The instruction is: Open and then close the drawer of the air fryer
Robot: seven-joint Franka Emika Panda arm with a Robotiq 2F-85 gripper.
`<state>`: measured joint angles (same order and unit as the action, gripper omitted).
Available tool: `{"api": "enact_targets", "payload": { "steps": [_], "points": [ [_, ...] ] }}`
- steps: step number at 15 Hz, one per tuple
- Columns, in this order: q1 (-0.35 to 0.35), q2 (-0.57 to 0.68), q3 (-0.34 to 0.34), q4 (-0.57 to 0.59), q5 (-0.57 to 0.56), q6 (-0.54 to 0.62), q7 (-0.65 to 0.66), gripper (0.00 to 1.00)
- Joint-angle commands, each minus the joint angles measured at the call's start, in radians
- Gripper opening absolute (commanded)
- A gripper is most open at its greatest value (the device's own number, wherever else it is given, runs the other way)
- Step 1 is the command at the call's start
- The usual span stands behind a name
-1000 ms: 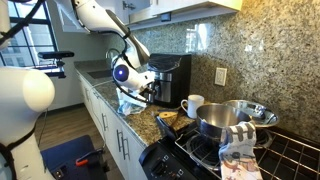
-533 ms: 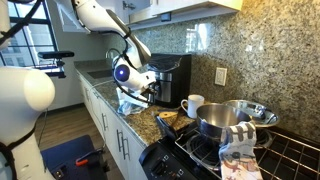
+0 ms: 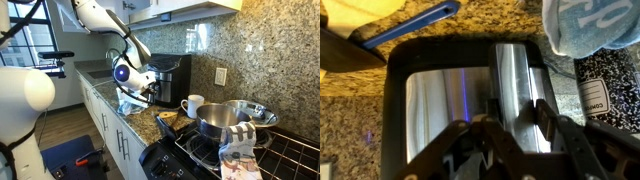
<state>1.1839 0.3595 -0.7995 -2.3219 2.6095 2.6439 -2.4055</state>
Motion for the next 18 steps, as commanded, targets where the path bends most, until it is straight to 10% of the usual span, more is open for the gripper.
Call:
{"api": "enact_targets", "payload": {
  "steps": [1, 18],
  "points": [
    [0.027, -0.02, 0.004, -0.032, 0.0, -0.015, 0.028, 0.17],
    [0.029, -0.086, -0.003, -0.105, 0.0, -0.011, 0.016, 0.17]
  ]
}}
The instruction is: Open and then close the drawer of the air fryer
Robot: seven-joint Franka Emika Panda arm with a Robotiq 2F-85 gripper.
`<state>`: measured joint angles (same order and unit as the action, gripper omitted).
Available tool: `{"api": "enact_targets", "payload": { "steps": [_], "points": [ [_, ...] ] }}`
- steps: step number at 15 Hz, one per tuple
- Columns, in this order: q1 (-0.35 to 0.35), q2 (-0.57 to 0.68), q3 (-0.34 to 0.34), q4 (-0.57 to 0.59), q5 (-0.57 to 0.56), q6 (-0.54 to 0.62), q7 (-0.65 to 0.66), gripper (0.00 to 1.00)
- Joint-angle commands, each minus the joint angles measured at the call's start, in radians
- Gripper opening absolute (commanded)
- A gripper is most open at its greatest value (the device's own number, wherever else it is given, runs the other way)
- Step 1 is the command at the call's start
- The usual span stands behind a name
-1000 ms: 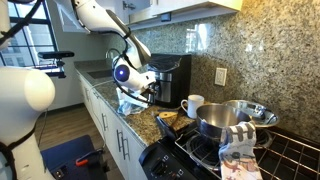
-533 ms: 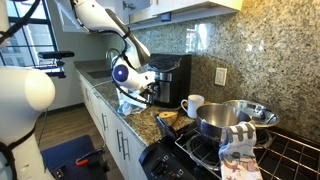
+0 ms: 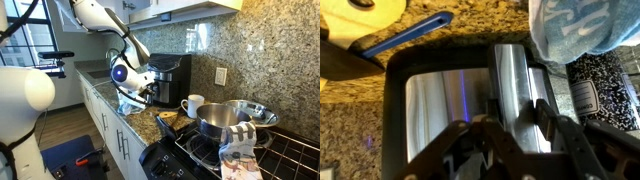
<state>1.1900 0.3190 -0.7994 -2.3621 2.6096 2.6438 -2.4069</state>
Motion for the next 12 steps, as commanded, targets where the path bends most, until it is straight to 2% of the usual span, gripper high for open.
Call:
{"api": "enact_targets", "payload": {
  "steps": [1, 12],
  "points": [
    [0.021, -0.048, -0.001, -0.069, 0.0, -0.011, 0.017, 0.17],
    [0.027, -0.083, -0.017, -0.104, 0.0, -0.011, 0.001, 0.17]
  ]
}}
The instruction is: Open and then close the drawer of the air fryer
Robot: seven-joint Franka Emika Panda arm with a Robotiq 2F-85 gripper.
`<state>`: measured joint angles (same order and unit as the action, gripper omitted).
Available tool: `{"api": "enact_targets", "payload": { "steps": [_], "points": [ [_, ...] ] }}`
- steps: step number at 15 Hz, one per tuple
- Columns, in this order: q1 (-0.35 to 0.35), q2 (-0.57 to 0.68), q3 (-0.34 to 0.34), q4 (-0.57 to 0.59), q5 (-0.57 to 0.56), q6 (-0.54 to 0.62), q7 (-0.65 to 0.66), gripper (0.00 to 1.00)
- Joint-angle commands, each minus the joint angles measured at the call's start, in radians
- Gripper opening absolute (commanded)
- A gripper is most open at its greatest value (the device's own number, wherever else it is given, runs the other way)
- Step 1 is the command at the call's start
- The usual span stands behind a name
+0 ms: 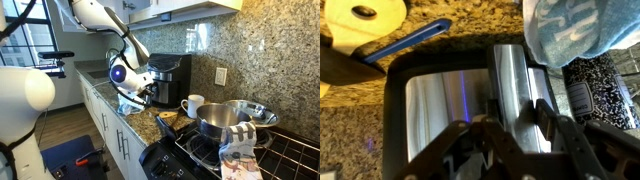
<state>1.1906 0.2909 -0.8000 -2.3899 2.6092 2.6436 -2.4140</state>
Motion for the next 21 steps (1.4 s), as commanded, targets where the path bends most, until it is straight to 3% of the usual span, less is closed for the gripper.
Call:
{"api": "enact_targets", "payload": {
  "steps": [1, 21],
  "points": [
    [0.027, -0.059, -0.018, -0.08, 0.0, -0.012, 0.006, 0.17],
    [0.019, -0.109, -0.021, -0.132, 0.0, -0.016, -0.026, 0.17]
  ]
}}
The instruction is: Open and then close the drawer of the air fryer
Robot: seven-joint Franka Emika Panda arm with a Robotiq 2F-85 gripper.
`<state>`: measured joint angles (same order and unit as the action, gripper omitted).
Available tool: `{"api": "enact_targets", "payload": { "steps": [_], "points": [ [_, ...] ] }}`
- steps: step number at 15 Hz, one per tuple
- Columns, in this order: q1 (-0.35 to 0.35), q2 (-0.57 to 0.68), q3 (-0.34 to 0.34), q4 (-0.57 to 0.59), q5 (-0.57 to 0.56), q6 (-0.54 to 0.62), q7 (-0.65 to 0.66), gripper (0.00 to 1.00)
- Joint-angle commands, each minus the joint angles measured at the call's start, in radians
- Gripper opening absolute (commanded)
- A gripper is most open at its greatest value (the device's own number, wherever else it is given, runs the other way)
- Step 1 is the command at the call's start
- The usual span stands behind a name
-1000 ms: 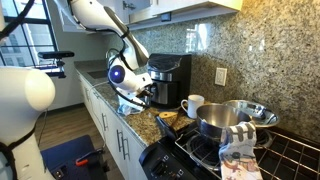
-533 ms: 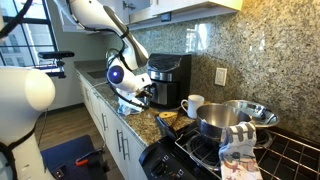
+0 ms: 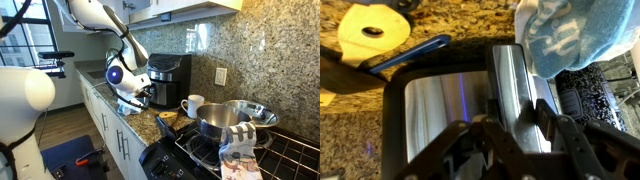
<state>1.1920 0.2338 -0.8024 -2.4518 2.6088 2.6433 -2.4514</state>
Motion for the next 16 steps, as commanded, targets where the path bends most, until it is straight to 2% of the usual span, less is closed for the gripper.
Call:
{"api": "enact_targets", "payload": {
  "steps": [1, 9, 16],
  "points": [
    [0.018, -0.057, -0.02, -0.075, 0.0, -0.016, 0.009, 0.17],
    [0.026, -0.098, -0.058, -0.124, -0.002, -0.03, -0.01, 0.17],
    [0.024, -0.117, -0.04, -0.156, -0.002, -0.04, -0.014, 0.17]
  ]
}}
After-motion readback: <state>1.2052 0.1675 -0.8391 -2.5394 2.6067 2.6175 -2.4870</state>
